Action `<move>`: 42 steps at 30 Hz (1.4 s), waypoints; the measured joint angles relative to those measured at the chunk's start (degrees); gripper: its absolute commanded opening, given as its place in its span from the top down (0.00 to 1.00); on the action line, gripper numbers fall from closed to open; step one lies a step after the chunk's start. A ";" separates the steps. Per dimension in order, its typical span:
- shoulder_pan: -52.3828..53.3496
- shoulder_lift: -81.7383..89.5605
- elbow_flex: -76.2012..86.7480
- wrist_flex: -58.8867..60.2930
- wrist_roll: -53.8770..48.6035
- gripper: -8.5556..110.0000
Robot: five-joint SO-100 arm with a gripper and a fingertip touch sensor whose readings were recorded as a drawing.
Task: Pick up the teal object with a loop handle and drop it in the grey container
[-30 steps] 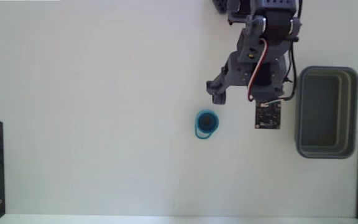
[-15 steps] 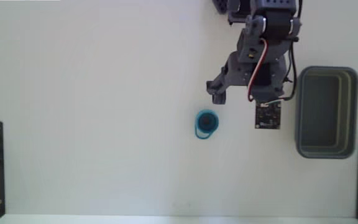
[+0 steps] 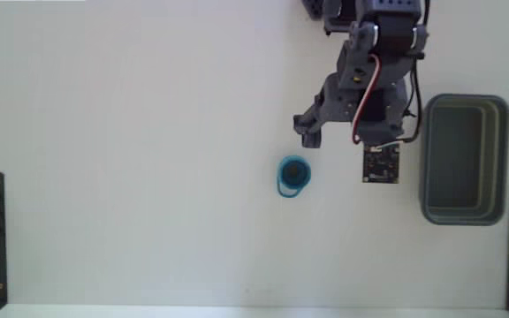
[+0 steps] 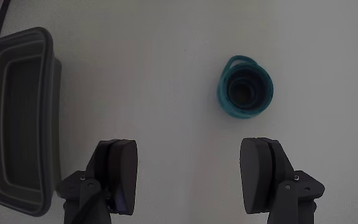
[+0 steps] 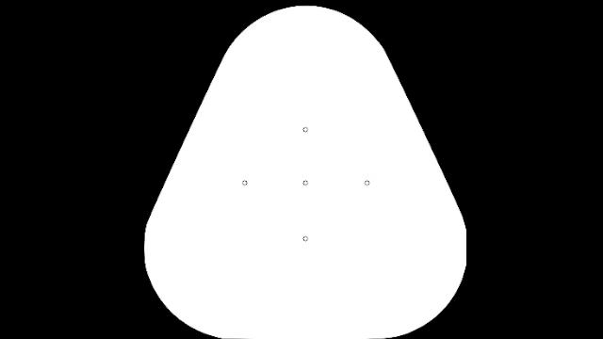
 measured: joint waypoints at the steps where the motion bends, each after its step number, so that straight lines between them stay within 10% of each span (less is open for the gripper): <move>1: 0.35 0.00 0.00 0.00 0.00 0.00; 42: 9.67 0.00 0.00 0.00 0.00 0.00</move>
